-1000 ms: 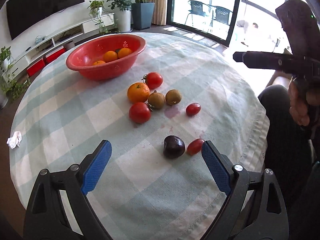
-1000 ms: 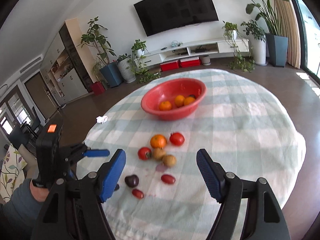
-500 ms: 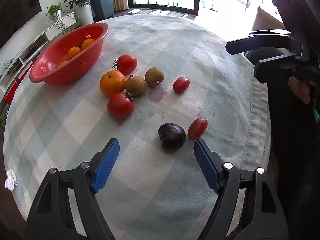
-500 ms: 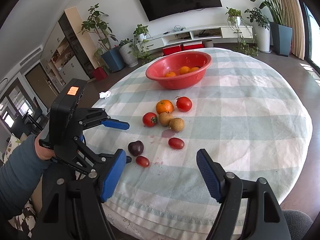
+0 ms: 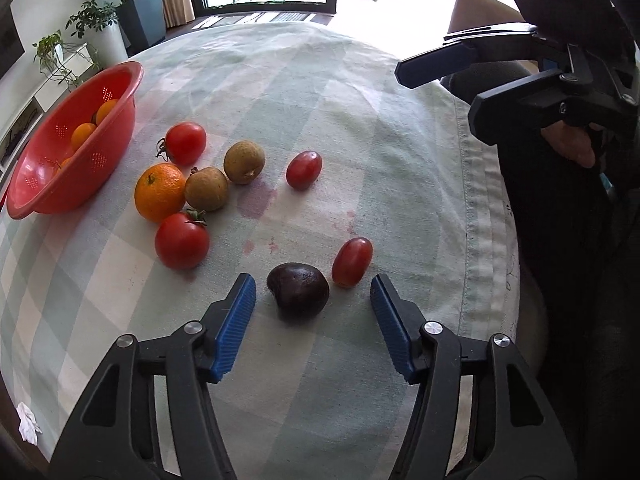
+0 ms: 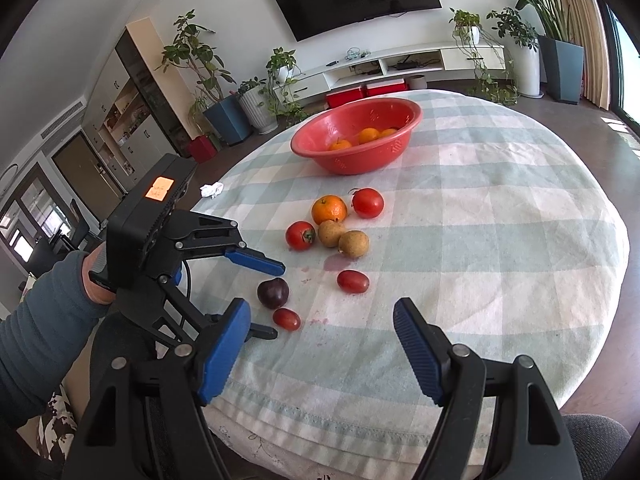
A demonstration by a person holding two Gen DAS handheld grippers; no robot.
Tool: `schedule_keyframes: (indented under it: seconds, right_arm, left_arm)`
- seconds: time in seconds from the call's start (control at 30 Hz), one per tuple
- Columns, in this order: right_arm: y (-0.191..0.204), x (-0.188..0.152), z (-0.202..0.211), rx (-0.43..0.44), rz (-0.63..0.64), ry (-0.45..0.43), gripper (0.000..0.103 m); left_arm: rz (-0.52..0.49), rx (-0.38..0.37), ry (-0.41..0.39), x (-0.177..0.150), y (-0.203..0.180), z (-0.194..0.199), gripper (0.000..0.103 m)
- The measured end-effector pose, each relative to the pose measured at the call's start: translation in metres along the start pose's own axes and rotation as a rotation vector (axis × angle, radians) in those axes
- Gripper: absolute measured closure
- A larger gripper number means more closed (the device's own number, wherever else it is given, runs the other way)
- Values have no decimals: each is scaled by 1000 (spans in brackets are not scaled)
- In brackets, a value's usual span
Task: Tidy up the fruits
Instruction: 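Move the left gripper to the dark plum and close on it, then lift the plum with the left gripper while the right gripper grasps a cherry tomato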
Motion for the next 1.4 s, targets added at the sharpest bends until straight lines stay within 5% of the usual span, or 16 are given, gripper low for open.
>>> schedule_keyframes:
  seconds: [0.37,0.5,0.87,1.17,1.4]
  right_arm:
    - [3,-3,-3,-11,23,24,26]
    - [7,-5,-5,-19,52,39,27]
    - [18,-10,-19,-33,114,97,29]
    - [44,-17,-58,-51,201,167,43]
    - [45,-25,-85,-144,249,221,56]
  left_arm:
    - [-19,-2,2,-1,0,2,60]
    - [12,4,-3,-1,8,3,74]
    - [60,65,-38,-7,14,12,75]
    - [366,180,-245,-23,42,68,75]
    - [671,250,-395,-37,56,98,75]
Point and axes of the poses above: each gripper's, at about its wrist camera, not at the fingertips, and z roughly against the way its jaws point, y to its left, x to its top, the point moved 8 cm from there along -z, roughly the way its jaws point, and after that the axes turned 2 degrees about z, right-handed, at the moved point
